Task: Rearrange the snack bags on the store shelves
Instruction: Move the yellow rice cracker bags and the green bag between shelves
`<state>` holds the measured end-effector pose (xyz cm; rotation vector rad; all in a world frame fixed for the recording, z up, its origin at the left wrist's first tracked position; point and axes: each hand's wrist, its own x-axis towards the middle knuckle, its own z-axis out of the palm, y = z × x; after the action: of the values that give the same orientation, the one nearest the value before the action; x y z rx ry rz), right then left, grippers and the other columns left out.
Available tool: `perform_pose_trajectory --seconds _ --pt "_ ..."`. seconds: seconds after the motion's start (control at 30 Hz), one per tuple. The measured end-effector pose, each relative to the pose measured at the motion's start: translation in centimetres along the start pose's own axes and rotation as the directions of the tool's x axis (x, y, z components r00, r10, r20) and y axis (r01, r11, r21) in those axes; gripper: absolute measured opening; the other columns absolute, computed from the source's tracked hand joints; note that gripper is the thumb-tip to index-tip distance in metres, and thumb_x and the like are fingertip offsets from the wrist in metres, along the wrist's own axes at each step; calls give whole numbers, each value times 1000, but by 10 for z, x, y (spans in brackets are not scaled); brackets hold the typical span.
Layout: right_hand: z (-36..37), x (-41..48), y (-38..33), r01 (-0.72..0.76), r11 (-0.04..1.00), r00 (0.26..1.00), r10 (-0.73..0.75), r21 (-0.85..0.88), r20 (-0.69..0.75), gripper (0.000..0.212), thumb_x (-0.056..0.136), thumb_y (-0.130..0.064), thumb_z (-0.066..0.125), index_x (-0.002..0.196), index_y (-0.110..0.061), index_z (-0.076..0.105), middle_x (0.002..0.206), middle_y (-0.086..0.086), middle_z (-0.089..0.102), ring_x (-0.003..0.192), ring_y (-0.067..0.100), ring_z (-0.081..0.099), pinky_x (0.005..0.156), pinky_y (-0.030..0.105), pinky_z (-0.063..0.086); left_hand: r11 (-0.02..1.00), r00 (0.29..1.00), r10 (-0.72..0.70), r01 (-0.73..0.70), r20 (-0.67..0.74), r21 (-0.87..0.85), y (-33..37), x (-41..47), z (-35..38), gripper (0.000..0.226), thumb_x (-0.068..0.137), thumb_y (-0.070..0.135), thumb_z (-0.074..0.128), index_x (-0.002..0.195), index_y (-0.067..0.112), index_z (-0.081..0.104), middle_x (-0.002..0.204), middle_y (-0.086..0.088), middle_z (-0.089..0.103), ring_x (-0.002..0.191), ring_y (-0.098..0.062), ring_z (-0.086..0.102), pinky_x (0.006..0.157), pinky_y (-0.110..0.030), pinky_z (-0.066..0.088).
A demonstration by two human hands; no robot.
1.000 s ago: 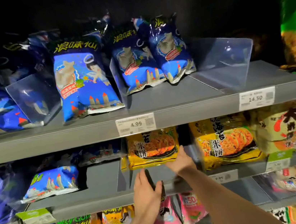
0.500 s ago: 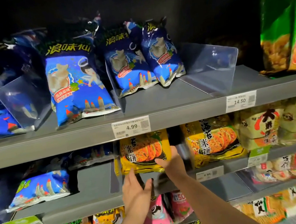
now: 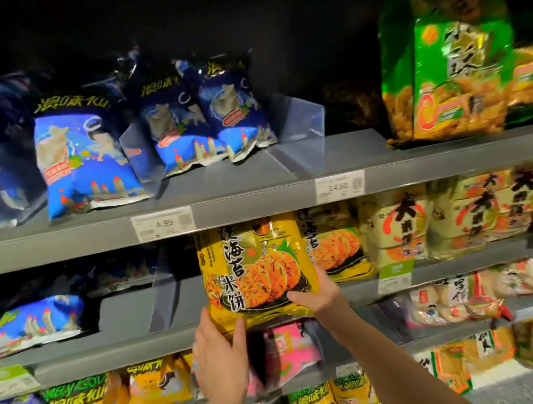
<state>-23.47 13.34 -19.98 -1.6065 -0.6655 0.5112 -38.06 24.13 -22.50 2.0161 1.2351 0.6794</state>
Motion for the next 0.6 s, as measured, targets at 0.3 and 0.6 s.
perform_pose_trajectory --seconds 0.3,0.6 --pt "-109 -16 12 -111 992 993 113 54 -40 51 82 -12 70 124 -25 44 126 -5 54 122 16 49 103 32 37 1000 1000 15 -15 -27 4 56 -65 53 67 87 32 59 140 3 29 135 -20 44 127 -34 39 105 -43 32" --pt "-145 -1 33 -185 983 982 185 8 -39 64 81 -11 70 136 -18 39 135 1 49 125 19 45 106 32 33 999 999 36 -35 -4 34 78 -76 86 54 87 33 54 133 9 41 125 -14 53 116 -30 45 98 -43 40"
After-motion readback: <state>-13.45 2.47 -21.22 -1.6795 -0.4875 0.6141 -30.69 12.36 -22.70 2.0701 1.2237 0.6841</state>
